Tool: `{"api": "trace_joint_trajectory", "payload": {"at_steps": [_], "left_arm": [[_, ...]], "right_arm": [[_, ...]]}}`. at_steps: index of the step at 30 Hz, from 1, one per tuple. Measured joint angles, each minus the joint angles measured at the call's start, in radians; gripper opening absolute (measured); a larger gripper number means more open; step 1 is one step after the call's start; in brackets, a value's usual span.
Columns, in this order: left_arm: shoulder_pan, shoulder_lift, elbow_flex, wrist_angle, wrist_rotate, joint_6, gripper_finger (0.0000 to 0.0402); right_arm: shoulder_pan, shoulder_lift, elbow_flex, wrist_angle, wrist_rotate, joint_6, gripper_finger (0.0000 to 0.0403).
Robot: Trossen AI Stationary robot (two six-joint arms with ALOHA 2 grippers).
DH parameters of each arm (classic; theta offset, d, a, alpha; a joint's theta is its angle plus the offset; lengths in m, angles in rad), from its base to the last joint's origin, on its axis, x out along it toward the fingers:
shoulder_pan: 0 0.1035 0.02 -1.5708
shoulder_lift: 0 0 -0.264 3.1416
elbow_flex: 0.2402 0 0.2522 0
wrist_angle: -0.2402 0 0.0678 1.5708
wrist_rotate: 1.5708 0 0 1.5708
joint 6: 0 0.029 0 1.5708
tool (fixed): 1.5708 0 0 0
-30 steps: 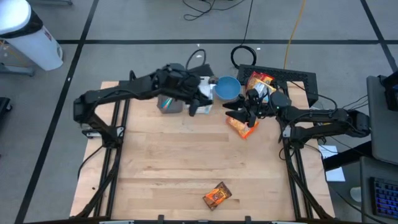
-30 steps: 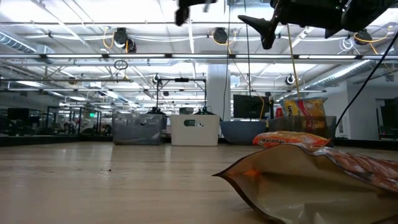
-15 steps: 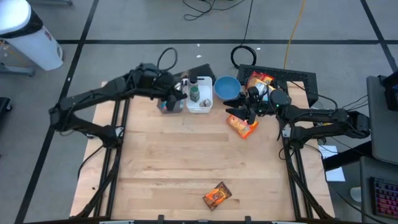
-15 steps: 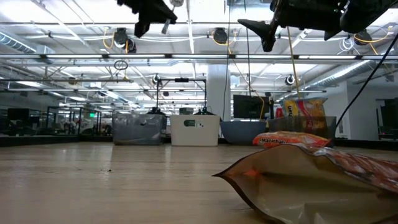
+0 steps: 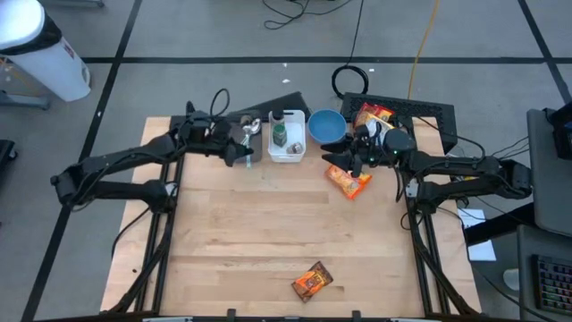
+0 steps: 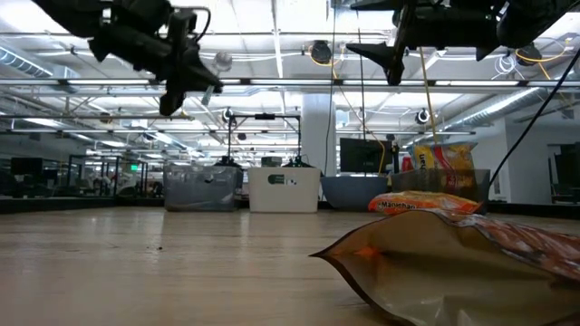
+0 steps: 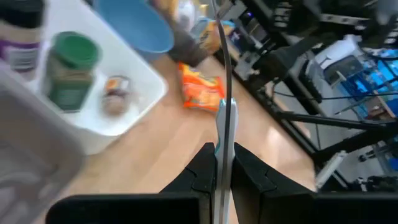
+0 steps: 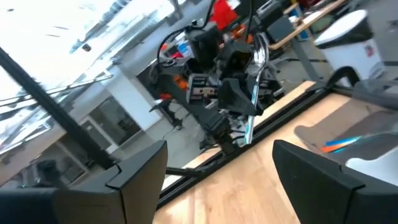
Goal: Pick & Place Food Item
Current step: Put the blue patterned spoon into the left black bin
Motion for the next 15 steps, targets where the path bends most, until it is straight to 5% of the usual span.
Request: {"api": "trace_joint_trajectory", "payload": {"at_steps": [10, 15], "left_arm": [[0.342, 0.071, -0.031, -0.046, 0.266, 0.074, 0.0027], [0.411, 0.149, 0.026, -0.079, 0.303, 0.146, 0.0027]], "right_arm": [[0.0, 0.0, 0.0, -0.017, 0.032, 0.0, 0.0281], [0.0, 0.0, 0.0, -0.037, 0.086, -0.011, 0.0281]]}}
